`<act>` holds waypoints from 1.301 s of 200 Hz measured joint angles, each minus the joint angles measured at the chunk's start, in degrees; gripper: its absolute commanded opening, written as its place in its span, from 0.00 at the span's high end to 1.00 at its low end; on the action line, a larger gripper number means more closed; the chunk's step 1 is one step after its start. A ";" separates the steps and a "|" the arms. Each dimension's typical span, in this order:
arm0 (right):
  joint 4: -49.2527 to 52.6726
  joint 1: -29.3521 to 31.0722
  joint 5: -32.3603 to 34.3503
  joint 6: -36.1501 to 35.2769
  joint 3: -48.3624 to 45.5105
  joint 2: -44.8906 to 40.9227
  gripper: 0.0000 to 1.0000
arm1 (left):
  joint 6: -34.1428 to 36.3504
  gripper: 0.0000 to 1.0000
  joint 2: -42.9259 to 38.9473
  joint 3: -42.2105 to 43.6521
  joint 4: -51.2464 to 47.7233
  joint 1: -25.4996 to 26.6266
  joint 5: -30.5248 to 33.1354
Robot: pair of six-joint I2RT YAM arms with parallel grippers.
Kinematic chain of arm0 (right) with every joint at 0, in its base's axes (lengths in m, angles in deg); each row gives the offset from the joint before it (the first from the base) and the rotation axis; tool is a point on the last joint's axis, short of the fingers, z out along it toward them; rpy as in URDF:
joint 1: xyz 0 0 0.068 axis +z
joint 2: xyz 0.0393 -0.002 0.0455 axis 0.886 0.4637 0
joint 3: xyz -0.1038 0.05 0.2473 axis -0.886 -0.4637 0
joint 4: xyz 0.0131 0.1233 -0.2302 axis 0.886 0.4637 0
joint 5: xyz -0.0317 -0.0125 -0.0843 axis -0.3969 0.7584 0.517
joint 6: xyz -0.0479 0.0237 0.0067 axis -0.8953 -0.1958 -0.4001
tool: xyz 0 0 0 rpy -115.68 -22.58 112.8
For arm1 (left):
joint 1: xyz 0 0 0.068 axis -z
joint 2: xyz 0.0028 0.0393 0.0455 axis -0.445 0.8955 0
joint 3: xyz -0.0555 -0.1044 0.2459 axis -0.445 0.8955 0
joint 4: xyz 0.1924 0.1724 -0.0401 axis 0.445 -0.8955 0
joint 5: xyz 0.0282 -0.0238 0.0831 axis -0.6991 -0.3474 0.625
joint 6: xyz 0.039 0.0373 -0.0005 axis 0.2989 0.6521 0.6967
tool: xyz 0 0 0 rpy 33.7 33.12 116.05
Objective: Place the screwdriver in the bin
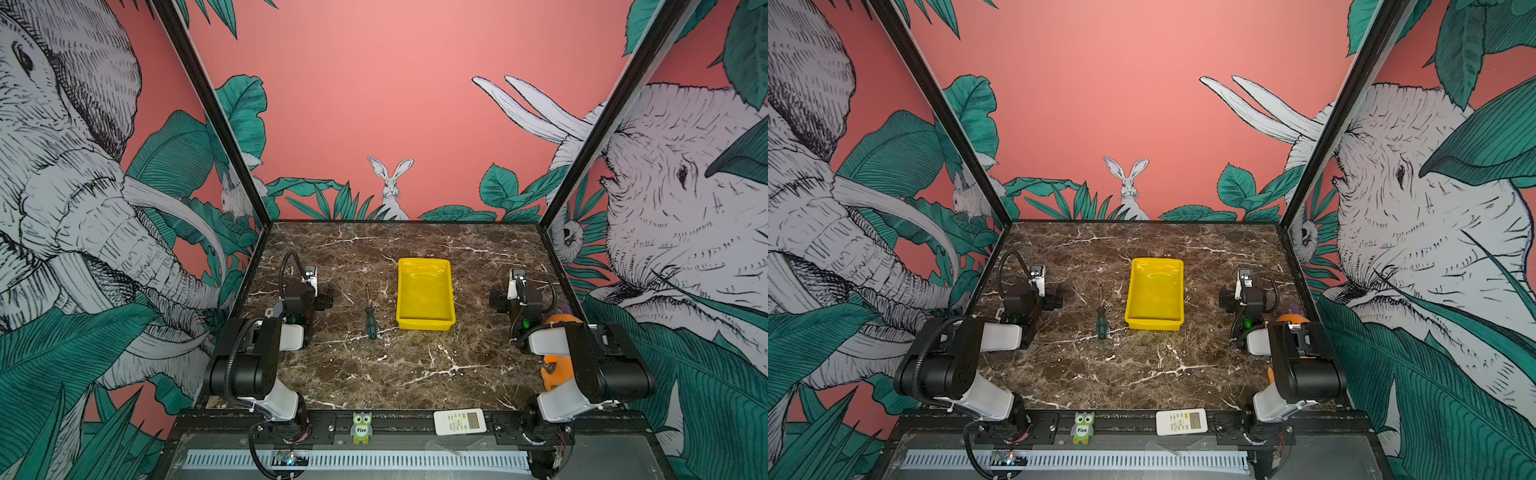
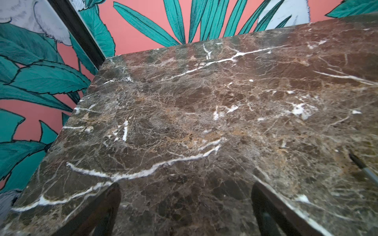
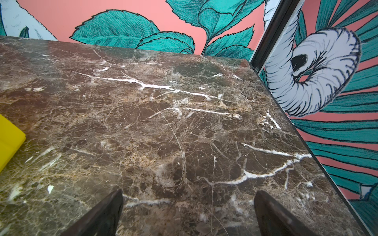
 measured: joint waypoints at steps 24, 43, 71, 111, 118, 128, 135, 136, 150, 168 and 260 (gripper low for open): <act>0.04 0.00 -0.11 0.00 0.00 0.00 0.01 | -1.25 0.00 -6.97 -3.52 -8.50 0.00 2.27; 0.15 0.00 -0.20 0.00 0.00 0.00 0.01 | -3.63 0.00 -12.87 -7.04 -15.87 0.00 3.04; 2.34 0.00 -0.37 -0.02 0.31 -0.72 0.01 | -7.78 0.00 -16.94 -14.45 -28.70 0.00 3.08; 30.53 0.00 -3.23 2.60 14.32 -13.79 0.01 | -12.57 0.00 -15.65 -25.92 -46.34 1.29 0.39; 35.43 0.00 -4.66 3.30 18.40 -16.02 0.01 | -13.49 0.00 -15.47 -27.08 -48.83 2.32 0.87; 40.44 0.00 -6.38 4.11 22.99 -18.73 0.01 | -14.60 0.00 -15.17 -28.48 -51.98 4.33 2.01; 43.98 0.00 -7.61 4.68 25.68 -20.87 0.01 | -15.41 0.00 -14.84 -29.40 -53.99 6.29 2.84; 44.74 0.00 -7.82 4.87 26.14 -21.27 0.01 | -15.58 0.00 -14.78 -29.59 -54.38 6.71 3.04; 51.28 0.00 -9.64 5.88 29.03 -25.24 0.01 | -17.03 0.00 -13.57 -31.50 -58.47 11.23 5.75; 59.63 0.00 -12.04 6.80 30.10 -29.00 0.01 | -19.89 0.00 -10.73 -34.88 -64.72 15.87 8.81; 91.69 0.00 -23.47 7.87 32.68 -31.91 0.01 | -44.28 0.01 0.24 -39.01 -83.17 35.93 12.22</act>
